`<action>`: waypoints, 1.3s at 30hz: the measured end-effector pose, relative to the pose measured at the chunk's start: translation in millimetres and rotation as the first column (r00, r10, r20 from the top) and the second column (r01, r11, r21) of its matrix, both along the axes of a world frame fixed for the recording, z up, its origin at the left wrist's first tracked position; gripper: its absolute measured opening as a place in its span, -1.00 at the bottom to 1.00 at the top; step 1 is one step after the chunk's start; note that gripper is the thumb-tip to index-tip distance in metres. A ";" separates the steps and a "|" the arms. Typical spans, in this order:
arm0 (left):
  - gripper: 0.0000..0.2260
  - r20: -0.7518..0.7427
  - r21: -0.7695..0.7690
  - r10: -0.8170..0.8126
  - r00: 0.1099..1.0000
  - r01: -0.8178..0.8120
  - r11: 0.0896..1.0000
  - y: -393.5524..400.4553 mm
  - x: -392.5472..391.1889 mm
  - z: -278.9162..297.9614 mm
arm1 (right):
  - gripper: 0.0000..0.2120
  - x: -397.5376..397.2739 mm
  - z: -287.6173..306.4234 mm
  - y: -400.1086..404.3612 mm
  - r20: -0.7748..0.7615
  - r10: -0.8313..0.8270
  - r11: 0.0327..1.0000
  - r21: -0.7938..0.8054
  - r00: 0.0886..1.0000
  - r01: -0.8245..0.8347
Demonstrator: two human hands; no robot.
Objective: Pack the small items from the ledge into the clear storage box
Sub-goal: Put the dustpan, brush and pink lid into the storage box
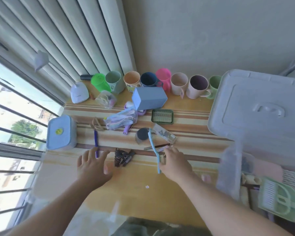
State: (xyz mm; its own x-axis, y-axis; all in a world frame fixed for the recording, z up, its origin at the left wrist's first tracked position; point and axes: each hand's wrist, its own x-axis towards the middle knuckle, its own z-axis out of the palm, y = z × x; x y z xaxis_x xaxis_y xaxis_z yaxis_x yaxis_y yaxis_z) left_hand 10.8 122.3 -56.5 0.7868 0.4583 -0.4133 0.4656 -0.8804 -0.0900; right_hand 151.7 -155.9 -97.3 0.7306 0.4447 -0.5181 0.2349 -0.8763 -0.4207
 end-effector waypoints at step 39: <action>-0.04 0.535 -0.312 -0.264 0.803 0.478 0.821 -231.7 86.0 96.2 | -0.80 16.2 98.3 -327.9 0.324 -0.455 0.890 0.179 0.829 0.419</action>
